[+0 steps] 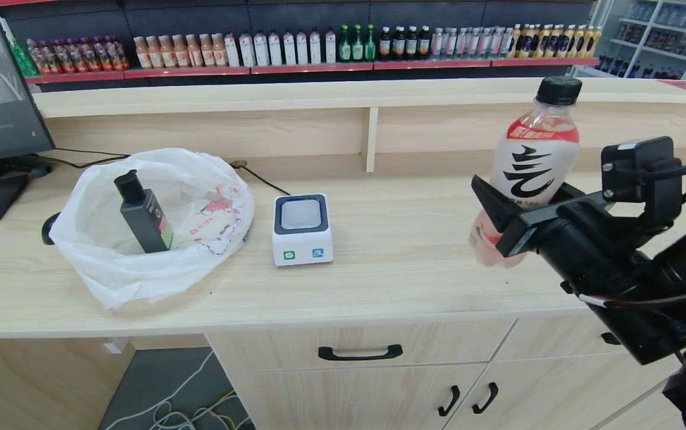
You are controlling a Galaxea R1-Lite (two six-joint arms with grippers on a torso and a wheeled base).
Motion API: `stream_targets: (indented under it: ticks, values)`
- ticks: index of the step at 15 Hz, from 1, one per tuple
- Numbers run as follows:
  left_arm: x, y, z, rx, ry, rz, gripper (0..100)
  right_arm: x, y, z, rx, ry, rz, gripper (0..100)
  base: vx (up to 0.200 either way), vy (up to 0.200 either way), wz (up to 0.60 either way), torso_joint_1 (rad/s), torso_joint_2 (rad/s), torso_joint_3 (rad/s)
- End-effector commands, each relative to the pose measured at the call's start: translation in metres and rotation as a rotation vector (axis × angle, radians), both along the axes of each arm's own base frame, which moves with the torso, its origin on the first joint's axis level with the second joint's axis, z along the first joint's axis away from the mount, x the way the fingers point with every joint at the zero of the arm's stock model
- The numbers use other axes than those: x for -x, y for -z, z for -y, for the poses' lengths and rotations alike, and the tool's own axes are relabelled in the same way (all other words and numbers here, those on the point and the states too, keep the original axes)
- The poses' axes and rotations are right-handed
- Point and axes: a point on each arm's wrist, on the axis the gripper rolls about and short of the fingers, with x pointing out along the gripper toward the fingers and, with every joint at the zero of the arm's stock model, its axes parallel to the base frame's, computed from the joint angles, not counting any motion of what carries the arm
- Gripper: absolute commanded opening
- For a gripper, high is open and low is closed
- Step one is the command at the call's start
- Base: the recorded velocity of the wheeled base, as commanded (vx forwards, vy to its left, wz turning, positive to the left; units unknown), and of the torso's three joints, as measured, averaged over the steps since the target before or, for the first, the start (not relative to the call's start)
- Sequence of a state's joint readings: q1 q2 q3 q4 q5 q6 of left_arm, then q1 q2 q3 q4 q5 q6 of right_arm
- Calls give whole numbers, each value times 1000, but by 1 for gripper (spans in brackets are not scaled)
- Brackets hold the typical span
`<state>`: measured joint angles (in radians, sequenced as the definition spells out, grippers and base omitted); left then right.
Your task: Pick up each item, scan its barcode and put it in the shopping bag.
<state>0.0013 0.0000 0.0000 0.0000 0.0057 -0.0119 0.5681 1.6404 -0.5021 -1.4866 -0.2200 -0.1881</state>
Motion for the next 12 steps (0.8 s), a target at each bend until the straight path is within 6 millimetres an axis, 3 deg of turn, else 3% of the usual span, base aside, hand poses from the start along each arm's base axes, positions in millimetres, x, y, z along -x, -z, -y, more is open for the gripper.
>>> stream_targets:
  ticks: [1, 5, 8, 12]
  values:
    - [0, 0, 0, 0, -1, 0, 100, 12, 1, 1, -3, -30, -4, 0, 0, 0, 0, 0, 0, 0]
    - [0, 0, 0, 0, -1, 0, 100, 22, 9, 0, 8, -101, 1, 0, 0, 0, 0, 0, 0, 0]
    - [0, 0, 0, 0, -1, 0, 100, 32, 17, -3, 162, -220, 60, 0, 0, 0, 0, 0, 0, 0]
    - [0, 0, 0, 0, -1, 0, 100, 64, 8, -38, 318, -395, 246, 0, 0, 0, 0, 0, 0, 0]
